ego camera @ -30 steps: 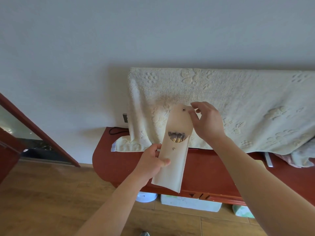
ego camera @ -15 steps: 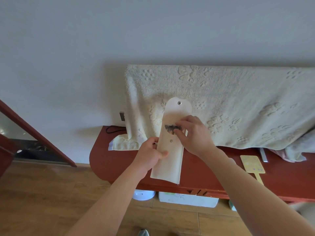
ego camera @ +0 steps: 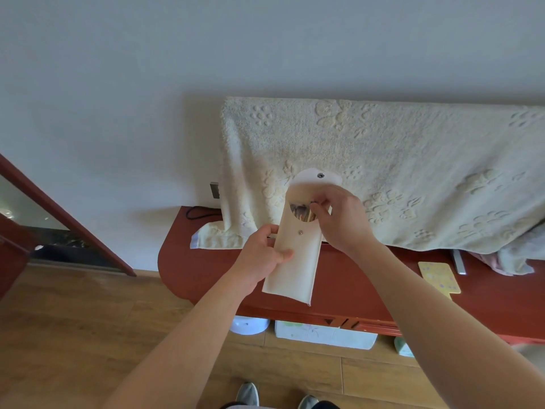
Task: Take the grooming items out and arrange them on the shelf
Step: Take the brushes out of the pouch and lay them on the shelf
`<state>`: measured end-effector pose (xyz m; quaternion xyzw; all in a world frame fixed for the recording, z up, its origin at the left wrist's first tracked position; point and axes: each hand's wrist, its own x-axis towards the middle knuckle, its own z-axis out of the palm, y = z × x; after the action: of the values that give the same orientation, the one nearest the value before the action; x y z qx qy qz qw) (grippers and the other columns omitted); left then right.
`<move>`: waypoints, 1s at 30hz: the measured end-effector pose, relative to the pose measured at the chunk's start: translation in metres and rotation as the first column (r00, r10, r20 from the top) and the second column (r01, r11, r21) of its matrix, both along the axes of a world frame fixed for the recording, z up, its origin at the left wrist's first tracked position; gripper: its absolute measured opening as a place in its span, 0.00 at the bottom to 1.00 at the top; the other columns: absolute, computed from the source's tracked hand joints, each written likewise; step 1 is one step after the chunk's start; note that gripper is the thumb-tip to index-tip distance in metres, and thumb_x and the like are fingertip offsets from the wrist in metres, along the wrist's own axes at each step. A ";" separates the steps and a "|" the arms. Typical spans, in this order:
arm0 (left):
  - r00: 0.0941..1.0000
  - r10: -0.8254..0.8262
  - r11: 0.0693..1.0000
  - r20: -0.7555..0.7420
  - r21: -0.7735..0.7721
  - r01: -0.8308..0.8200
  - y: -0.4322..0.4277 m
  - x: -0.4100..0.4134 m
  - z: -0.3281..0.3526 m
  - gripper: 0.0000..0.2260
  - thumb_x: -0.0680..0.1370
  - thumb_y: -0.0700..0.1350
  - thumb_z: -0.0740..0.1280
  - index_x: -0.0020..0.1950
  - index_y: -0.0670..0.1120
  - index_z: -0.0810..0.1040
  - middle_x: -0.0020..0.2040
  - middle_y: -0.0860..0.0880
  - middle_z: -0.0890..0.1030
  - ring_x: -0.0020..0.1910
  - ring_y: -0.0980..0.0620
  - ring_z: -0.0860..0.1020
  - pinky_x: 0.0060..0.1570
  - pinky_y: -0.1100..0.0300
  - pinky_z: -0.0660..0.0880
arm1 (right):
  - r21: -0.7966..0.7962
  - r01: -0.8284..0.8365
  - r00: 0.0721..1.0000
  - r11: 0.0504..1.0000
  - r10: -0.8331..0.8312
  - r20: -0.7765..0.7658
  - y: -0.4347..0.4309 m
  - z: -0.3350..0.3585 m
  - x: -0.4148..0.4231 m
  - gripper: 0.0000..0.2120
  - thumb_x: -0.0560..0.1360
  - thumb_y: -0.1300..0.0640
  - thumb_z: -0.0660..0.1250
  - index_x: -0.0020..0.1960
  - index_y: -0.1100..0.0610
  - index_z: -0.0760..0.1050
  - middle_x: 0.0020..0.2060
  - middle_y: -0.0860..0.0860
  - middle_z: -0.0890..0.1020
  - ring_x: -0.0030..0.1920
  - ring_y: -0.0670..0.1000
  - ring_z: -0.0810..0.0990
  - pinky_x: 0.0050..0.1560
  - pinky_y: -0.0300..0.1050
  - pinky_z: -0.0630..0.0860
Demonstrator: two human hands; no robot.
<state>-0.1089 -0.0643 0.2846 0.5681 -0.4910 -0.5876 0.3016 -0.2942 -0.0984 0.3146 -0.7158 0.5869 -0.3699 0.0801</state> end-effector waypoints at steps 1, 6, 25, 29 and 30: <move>1.000 0.001 1.000 0.000 0.002 -0.001 0.000 0.000 -0.001 0.17 0.73 0.36 0.73 0.58 0.50 0.76 0.51 0.48 0.85 0.49 0.48 0.84 0.55 0.46 0.79 | 0.010 0.016 1.000 1.000 -0.016 0.008 -0.002 0.001 -0.001 0.03 0.74 0.59 0.68 0.45 0.58 0.77 0.41 0.50 0.81 0.42 0.53 0.77 0.41 0.48 0.74; 1.000 0.002 1.000 0.012 -0.001 -0.002 -0.001 -0.003 -0.003 0.17 0.73 0.36 0.73 0.58 0.50 0.76 0.51 0.48 0.85 0.50 0.48 0.84 0.56 0.45 0.79 | 0.080 0.078 0.994 0.994 -0.083 0.067 -0.009 0.009 -0.007 0.06 0.76 0.58 0.66 0.50 0.59 0.79 0.41 0.52 0.84 0.42 0.54 0.80 0.44 0.49 0.76; 0.994 0.010 1.000 0.106 0.003 -0.010 -0.002 -0.003 -0.005 0.15 0.75 0.37 0.71 0.55 0.55 0.76 0.50 0.51 0.85 0.51 0.49 0.83 0.57 0.46 0.78 | 0.003 0.167 0.948 0.986 -0.161 0.273 -0.031 0.039 -0.039 0.03 0.77 0.62 0.64 0.48 0.58 0.76 0.36 0.44 0.78 0.37 0.41 0.76 0.40 0.34 0.70; 0.993 0.026 1.000 0.118 0.006 -0.027 -0.003 -0.001 -0.006 0.15 0.75 0.37 0.71 0.53 0.56 0.76 0.49 0.51 0.85 0.50 0.50 0.83 0.53 0.50 0.78 | -0.014 0.230 0.923 0.973 -0.213 0.321 -0.034 0.045 -0.048 0.04 0.77 0.61 0.64 0.50 0.57 0.76 0.36 0.40 0.76 0.37 0.41 0.75 0.39 0.31 0.69; 0.992 0.029 1.000 0.121 0.008 -0.030 -0.003 -0.001 -0.006 0.15 0.75 0.37 0.71 0.53 0.56 0.76 0.49 0.51 0.85 0.49 0.51 0.83 0.51 0.52 0.78 | -0.017 0.240 0.917 0.971 -0.221 0.332 -0.034 0.047 -0.050 0.03 0.78 0.61 0.64 0.50 0.57 0.76 0.36 0.40 0.76 0.37 0.40 0.75 0.38 0.28 0.68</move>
<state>-0.1098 -0.0671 0.2785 0.6112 -0.4970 -0.5500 0.2774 -0.3440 -0.1324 0.3617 -0.5723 0.6346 -0.5070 0.1120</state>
